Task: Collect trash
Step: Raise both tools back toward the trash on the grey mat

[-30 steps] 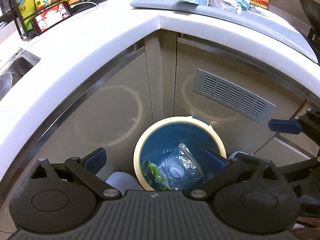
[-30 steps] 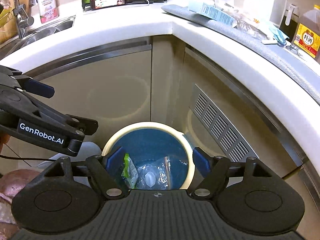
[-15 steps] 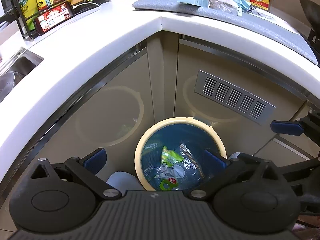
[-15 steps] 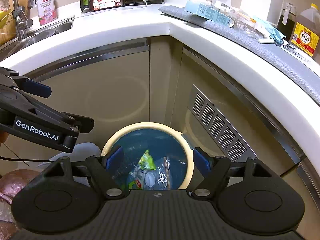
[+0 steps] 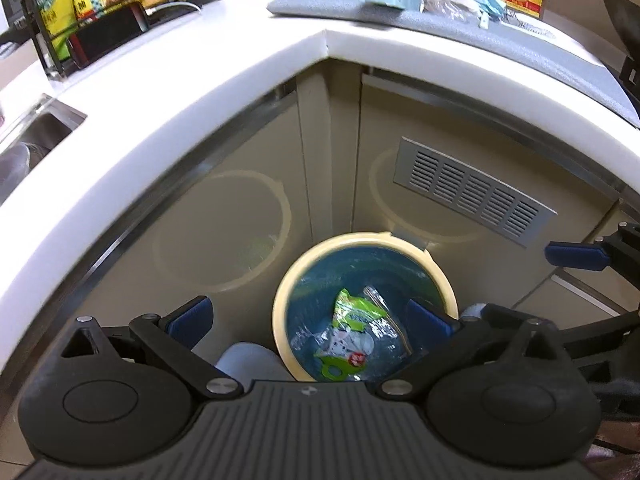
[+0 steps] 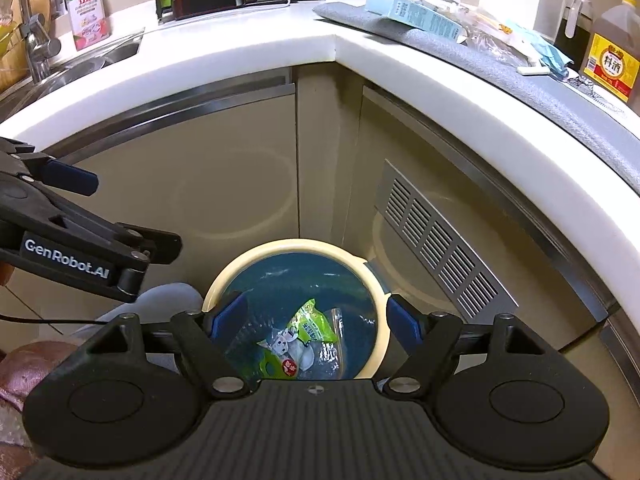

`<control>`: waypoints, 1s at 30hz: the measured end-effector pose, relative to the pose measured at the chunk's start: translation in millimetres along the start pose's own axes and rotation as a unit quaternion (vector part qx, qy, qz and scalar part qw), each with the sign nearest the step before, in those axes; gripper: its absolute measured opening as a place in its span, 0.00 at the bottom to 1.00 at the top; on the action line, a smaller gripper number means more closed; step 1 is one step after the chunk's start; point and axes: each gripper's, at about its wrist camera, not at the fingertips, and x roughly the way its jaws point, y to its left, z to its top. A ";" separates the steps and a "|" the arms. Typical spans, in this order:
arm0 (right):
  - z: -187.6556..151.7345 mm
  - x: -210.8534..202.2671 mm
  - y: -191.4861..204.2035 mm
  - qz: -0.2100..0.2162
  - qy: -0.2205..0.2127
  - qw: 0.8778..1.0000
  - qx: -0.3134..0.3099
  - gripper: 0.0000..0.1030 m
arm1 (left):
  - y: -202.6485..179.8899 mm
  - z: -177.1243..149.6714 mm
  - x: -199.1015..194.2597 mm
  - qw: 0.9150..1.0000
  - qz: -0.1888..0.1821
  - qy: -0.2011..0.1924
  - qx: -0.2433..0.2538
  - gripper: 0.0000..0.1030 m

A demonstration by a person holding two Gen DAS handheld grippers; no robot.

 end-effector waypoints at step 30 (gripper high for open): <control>200.7 33.4 -132.6 -0.129 -0.217 0.967 -0.008 0.86 | 30.3 63.6 -16.7 0.998 0.010 -0.044 -0.039 1.00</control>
